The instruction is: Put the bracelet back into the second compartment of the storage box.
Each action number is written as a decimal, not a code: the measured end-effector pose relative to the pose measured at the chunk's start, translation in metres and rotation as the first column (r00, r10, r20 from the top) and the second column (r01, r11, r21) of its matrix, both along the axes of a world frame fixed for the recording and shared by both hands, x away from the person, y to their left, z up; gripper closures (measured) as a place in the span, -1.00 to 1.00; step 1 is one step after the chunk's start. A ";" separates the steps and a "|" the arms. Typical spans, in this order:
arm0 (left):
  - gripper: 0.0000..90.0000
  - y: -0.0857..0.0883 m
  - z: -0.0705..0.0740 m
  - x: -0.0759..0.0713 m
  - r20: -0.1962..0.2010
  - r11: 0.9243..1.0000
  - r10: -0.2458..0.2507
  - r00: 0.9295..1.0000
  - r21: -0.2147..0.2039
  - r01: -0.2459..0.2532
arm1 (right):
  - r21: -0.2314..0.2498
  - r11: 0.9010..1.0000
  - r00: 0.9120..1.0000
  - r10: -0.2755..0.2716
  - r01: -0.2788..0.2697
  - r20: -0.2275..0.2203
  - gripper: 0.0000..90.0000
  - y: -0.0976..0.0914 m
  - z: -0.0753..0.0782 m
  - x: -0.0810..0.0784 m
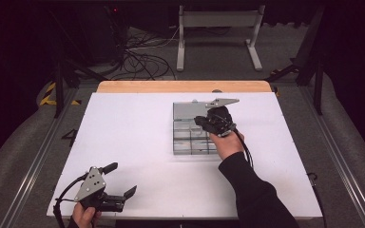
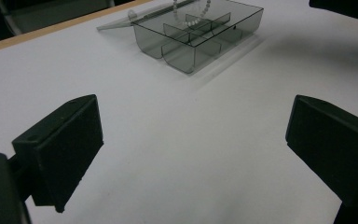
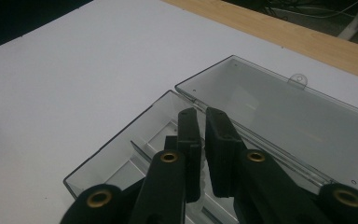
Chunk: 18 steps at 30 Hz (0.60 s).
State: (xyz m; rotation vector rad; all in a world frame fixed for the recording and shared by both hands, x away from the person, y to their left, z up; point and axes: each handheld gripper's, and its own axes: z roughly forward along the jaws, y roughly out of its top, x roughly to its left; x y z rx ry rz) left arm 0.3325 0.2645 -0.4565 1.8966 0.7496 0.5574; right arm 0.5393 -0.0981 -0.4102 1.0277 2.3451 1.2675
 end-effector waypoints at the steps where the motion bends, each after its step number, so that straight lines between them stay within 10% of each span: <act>1: -0.90 0.000 0.000 0.000 0.000 1.000 0.000 1.000 0.001 0.000 | 0.000 1.000 1.000 -0.003 0.003 -0.001 0.88 0.000 -0.001 0.001; 18: -0.90 0.000 0.000 0.000 -0.004 1.000 0.001 1.000 -0.002 -0.001 | -0.007 1.000 0.999 -0.008 0.008 -0.054 0.88 0.000 -0.015 0.008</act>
